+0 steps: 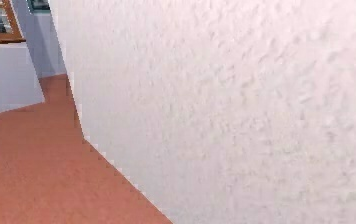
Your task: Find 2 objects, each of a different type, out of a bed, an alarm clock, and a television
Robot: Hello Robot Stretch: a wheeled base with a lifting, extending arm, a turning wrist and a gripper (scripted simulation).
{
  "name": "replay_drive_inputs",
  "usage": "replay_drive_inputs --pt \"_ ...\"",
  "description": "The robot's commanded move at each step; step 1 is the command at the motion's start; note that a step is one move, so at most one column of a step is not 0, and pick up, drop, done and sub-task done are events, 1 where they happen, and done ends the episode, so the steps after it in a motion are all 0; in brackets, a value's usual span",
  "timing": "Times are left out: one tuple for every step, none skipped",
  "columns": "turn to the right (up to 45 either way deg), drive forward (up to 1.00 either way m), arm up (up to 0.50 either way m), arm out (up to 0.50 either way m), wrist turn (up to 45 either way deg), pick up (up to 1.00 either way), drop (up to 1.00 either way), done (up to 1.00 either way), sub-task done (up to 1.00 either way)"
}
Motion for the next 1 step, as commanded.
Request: replay_drive_inputs --pt "-45.0 0.00 0.00 0.00 0.0 0.00 0.00 0.00 0.00"
